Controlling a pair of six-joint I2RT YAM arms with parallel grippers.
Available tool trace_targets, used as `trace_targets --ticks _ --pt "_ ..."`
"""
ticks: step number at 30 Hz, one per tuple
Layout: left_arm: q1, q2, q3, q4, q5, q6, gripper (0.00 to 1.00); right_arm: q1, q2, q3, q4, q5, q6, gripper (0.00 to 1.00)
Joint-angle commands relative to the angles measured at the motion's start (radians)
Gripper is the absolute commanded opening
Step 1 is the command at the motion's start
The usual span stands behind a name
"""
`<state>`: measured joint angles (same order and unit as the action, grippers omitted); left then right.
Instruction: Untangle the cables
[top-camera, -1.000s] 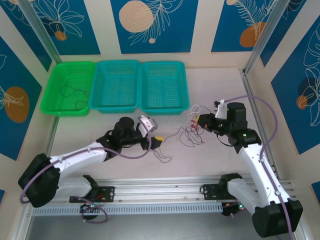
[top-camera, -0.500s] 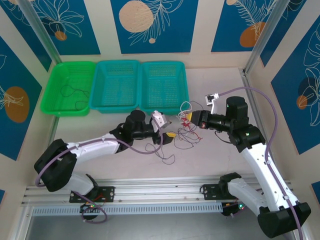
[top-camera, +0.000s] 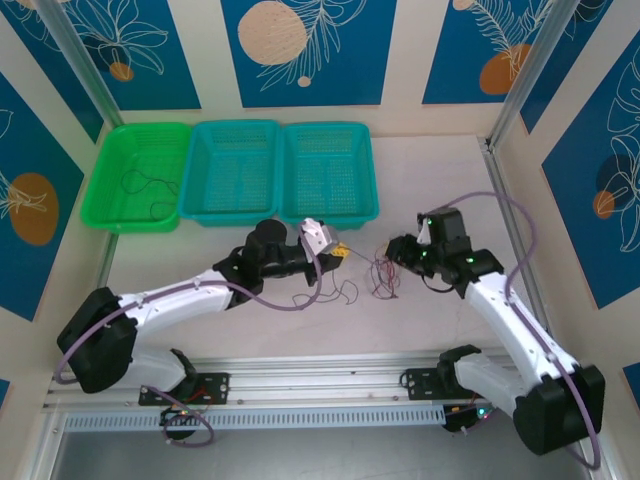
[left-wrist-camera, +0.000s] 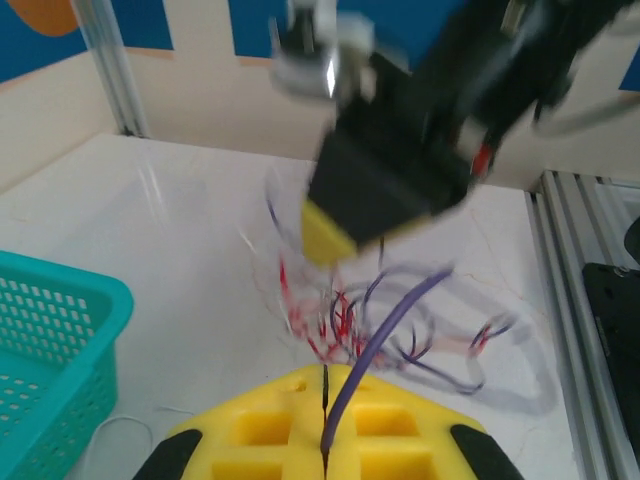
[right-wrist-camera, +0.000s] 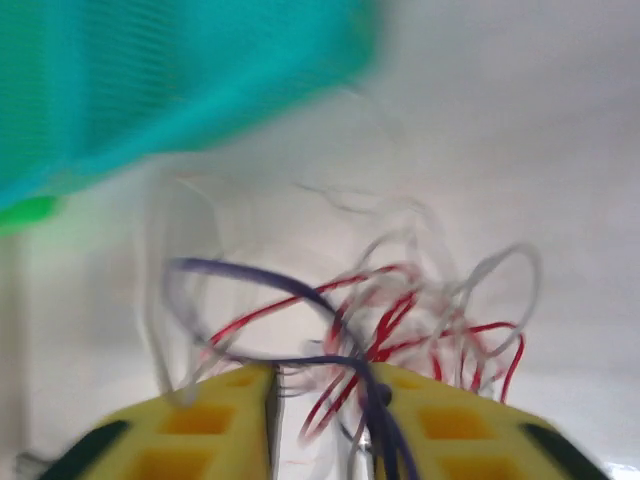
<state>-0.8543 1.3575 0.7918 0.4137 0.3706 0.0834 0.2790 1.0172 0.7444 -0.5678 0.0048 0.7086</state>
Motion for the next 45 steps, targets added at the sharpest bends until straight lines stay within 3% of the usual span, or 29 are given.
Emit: trace_targets --ticks 1,6,8,10,14,17,20,23,28,33,36,39,45 --pt "-0.012 -0.017 -0.028 -0.078 -0.065 -0.021 0.00 0.002 0.013 -0.057 -0.041 0.070 0.003 0.48" --pt "-0.015 -0.021 -0.080 -0.084 -0.146 -0.066 0.00 0.034 -0.161 -0.067 -0.011 0.052 -0.083 0.65" --pt "-0.017 -0.030 -0.086 -0.096 -0.151 -0.075 0.00 0.064 -0.243 -0.085 0.043 0.018 -0.140 0.68" --pt "-0.017 -0.049 -0.088 -0.106 -0.166 -0.083 0.00 0.117 -0.311 -0.125 0.126 -0.008 -0.202 0.78" --pt "-0.017 -0.119 -0.082 -0.151 -0.208 -0.094 0.00 0.280 -0.380 -0.230 0.311 0.129 -0.336 0.83" --pt "-0.017 -0.183 -0.067 -0.205 -0.232 -0.096 0.00 0.417 -0.365 -0.310 0.494 0.293 -0.504 0.84" --pt "-0.017 -0.243 -0.053 -0.241 -0.233 -0.097 0.00 0.530 -0.280 -0.397 0.761 0.364 -0.756 0.85" --pt "-0.017 -0.285 -0.038 -0.268 -0.213 -0.099 0.00 0.535 -0.103 -0.386 0.925 0.453 -0.801 0.87" --pt "-0.017 -0.363 -0.021 -0.303 -0.211 -0.122 0.00 0.478 0.196 -0.264 0.940 0.550 -0.634 0.75" --pt "-0.006 -0.511 0.072 -0.459 -0.357 -0.145 0.00 0.439 0.387 -0.204 0.844 0.667 -0.400 0.60" --pt "0.038 -0.552 0.182 -0.610 -0.473 -0.143 0.00 0.385 0.427 -0.206 0.762 0.684 -0.228 0.43" --pt "0.120 -0.552 0.287 -0.718 -0.523 -0.148 0.00 0.349 0.414 -0.248 0.768 0.639 -0.151 0.26" --pt "0.272 -0.505 0.464 -0.839 -0.592 -0.101 0.00 0.301 0.356 -0.302 0.713 0.646 -0.051 0.13"
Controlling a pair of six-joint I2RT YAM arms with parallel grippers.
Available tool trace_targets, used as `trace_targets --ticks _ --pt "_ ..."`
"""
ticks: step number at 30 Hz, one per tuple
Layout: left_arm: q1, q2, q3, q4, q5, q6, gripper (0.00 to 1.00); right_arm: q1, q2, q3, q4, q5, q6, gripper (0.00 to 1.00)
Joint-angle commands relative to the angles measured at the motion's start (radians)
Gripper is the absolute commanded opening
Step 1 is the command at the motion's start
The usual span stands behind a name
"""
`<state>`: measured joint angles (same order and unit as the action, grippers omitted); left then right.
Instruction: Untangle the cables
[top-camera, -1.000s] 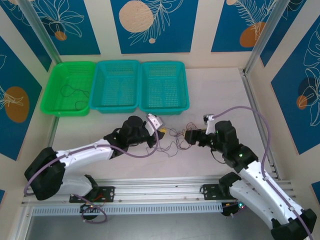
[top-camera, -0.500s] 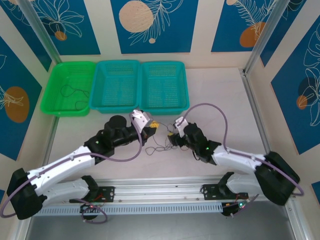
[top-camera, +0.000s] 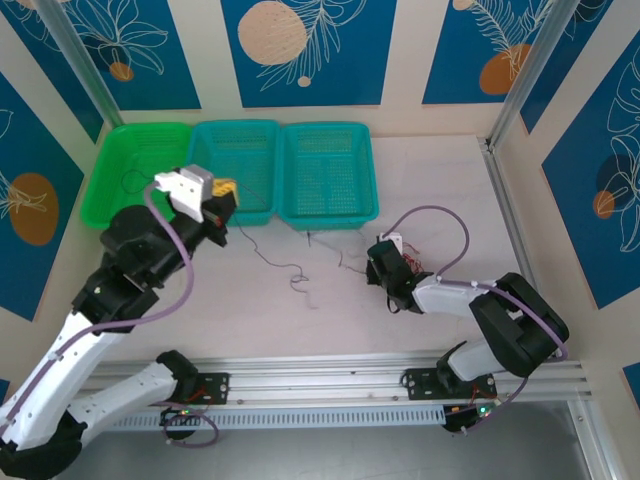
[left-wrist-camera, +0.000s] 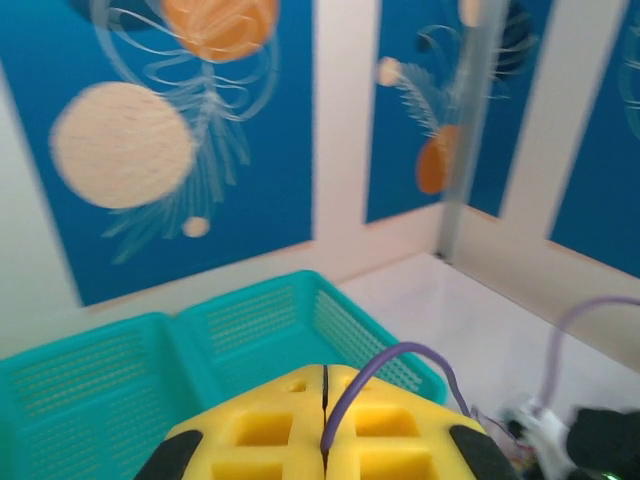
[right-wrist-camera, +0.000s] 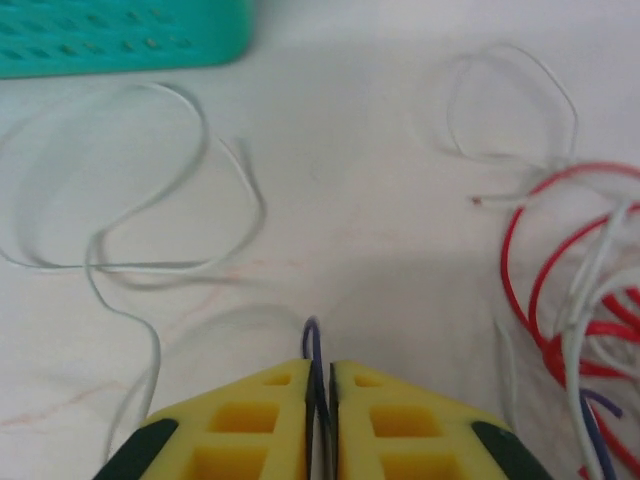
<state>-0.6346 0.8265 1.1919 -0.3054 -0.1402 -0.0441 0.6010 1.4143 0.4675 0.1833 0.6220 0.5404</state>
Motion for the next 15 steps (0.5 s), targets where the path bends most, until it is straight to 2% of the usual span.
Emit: trace_targets --ticks 1,5,8,13,15 --pt "0.077 0.038 0.088 -0.134 -0.094 0.031 0.00 -0.033 -0.052 -0.035 -0.038 0.019 0.135 0.12" --pt "0.204 0.083 0.166 -0.180 -0.091 0.015 0.00 -0.083 -0.097 -0.056 -0.085 0.008 0.248 0.06" --pt "0.297 0.108 0.196 -0.189 -0.048 -0.013 0.00 -0.126 -0.138 -0.084 -0.092 -0.013 0.314 0.00" --pt "0.433 0.161 0.210 -0.195 0.007 -0.022 0.00 -0.193 -0.210 -0.129 -0.102 -0.045 0.391 0.00" --pt "0.532 0.186 0.203 -0.194 0.029 -0.025 0.00 -0.226 -0.251 -0.152 -0.126 -0.048 0.446 0.00"
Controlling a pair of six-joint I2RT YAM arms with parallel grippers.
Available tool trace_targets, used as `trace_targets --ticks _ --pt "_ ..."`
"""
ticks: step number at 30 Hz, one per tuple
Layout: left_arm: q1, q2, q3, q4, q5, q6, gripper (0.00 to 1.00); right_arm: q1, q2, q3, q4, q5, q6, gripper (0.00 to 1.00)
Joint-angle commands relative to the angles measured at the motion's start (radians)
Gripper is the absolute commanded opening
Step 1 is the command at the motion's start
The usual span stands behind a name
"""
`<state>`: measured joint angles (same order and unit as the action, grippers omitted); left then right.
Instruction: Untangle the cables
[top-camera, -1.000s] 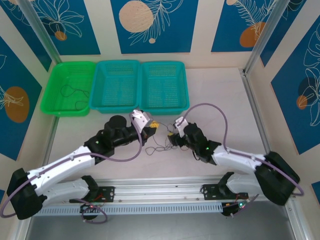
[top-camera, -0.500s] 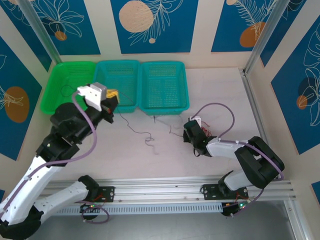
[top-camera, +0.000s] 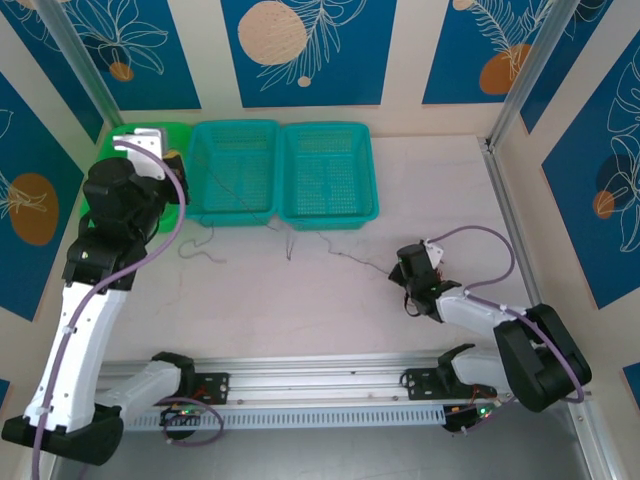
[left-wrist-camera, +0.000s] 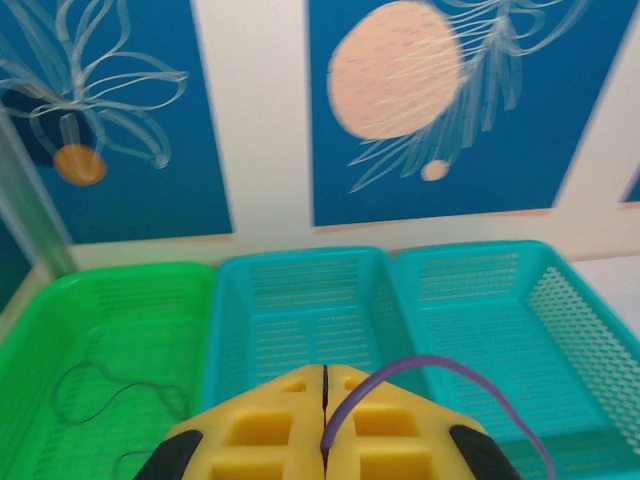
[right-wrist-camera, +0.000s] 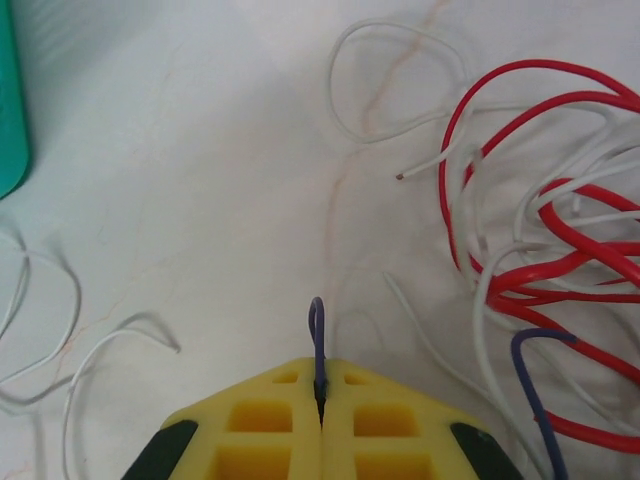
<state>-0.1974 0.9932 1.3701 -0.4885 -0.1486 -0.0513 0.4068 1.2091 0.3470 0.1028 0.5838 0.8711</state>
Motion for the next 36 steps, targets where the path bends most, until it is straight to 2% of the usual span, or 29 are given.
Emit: trace_targets --ticks 1,3,6,8,11,12,14,15,17,21,24,28,34,36 --pt "0.147 0.032 0.022 -0.011 0.057 -0.029 0.00 -0.051 -0.068 -0.039 -0.067 -0.013 0.149 0.00" --pt "0.253 0.047 0.013 -0.009 0.136 -0.070 0.00 -0.095 -0.123 -0.057 -0.107 -0.026 0.173 0.00" --pt "0.333 0.055 -0.002 -0.005 0.179 -0.099 0.00 -0.153 -0.231 -0.077 -0.192 -0.009 0.215 0.00" --pt "0.348 0.053 -0.013 0.007 0.245 -0.108 0.00 -0.195 -0.296 -0.105 -0.159 -0.066 0.185 0.00" --pt "0.347 0.050 -0.037 0.049 0.410 -0.144 0.00 -0.215 -0.339 -0.098 -0.116 -0.179 0.069 0.00" --pt "0.346 0.047 -0.042 0.058 0.447 -0.159 0.00 -0.215 -0.350 -0.087 -0.104 -0.233 0.017 0.10" --pt "0.346 0.046 -0.036 0.055 0.492 -0.171 0.00 -0.212 -0.374 -0.054 -0.108 -0.346 -0.057 0.43" --pt "0.345 0.045 -0.026 0.048 0.510 -0.173 0.00 -0.210 -0.389 -0.030 -0.131 -0.397 -0.087 0.55" --pt "0.345 0.041 -0.001 0.035 0.542 -0.181 0.00 -0.206 -0.416 0.039 -0.222 -0.450 -0.121 0.66" --pt "0.340 0.056 0.115 0.006 0.603 -0.215 0.00 -0.198 -0.446 0.206 -0.417 -0.530 -0.208 0.74" --pt "0.337 0.094 0.247 -0.024 0.593 -0.208 0.00 -0.185 -0.448 0.313 -0.520 -0.569 -0.242 0.79" --pt "0.337 0.188 0.451 -0.079 0.522 -0.154 0.00 -0.176 -0.438 0.394 -0.579 -0.602 -0.233 0.80" --pt "0.337 0.415 0.828 -0.143 0.465 -0.125 0.00 -0.162 -0.437 0.431 -0.598 -0.610 -0.208 0.81" --pt "0.337 0.508 0.972 -0.180 0.411 -0.098 0.00 -0.157 -0.436 0.442 -0.612 -0.612 -0.207 0.81"
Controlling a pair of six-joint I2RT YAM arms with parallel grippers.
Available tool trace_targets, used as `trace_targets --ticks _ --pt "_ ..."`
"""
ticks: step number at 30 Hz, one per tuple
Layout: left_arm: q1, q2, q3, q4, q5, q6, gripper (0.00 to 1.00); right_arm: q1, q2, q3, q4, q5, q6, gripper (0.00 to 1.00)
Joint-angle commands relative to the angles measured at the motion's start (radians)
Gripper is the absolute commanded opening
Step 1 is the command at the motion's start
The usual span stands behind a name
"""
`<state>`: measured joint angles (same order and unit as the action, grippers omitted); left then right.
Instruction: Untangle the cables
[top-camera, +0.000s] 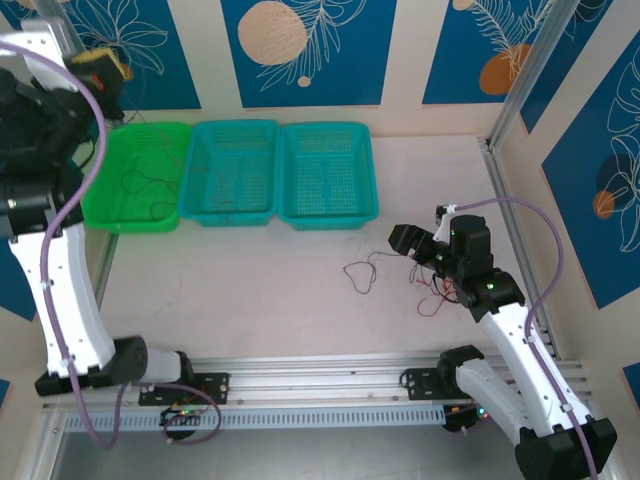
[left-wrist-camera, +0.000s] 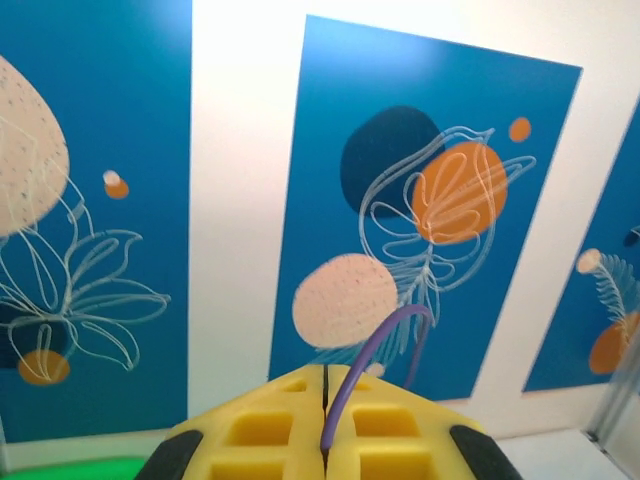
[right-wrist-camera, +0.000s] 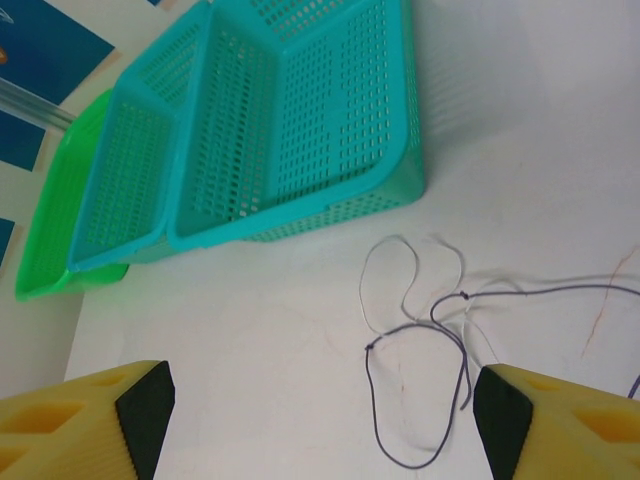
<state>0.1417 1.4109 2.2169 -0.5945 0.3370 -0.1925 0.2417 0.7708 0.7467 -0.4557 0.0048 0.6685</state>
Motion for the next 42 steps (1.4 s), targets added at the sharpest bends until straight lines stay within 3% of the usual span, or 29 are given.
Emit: trace_targets --ticks 1,8,15,24,34,38,42 --pt "-0.001 0.114 0.158 -0.073 -0.105 0.055 0.00 0.009 0.002 0.048 -0.060 -0.035 -0.004 0.81" --pt "0.010 0.255 0.262 -0.093 -0.331 0.191 0.00 0.014 0.001 0.111 -0.140 -0.034 -0.031 0.81" --pt "0.073 0.355 0.250 -0.069 -0.446 0.241 0.00 0.016 0.002 0.138 -0.156 -0.013 -0.036 0.81" --pt "0.152 0.496 0.095 -0.118 -0.349 0.159 0.00 0.017 0.010 0.141 -0.155 -0.014 -0.033 0.81" --pt "0.191 0.710 0.036 -0.188 -0.379 0.061 0.00 0.021 -0.004 0.159 -0.206 -0.007 -0.026 0.81" --pt "0.225 0.733 0.005 -0.165 -0.361 0.031 0.17 0.026 -0.007 0.172 -0.218 -0.005 -0.018 0.81" --pt "0.247 0.706 0.000 -0.150 -0.308 -0.001 0.69 0.032 -0.008 0.180 -0.218 -0.005 -0.007 0.81"
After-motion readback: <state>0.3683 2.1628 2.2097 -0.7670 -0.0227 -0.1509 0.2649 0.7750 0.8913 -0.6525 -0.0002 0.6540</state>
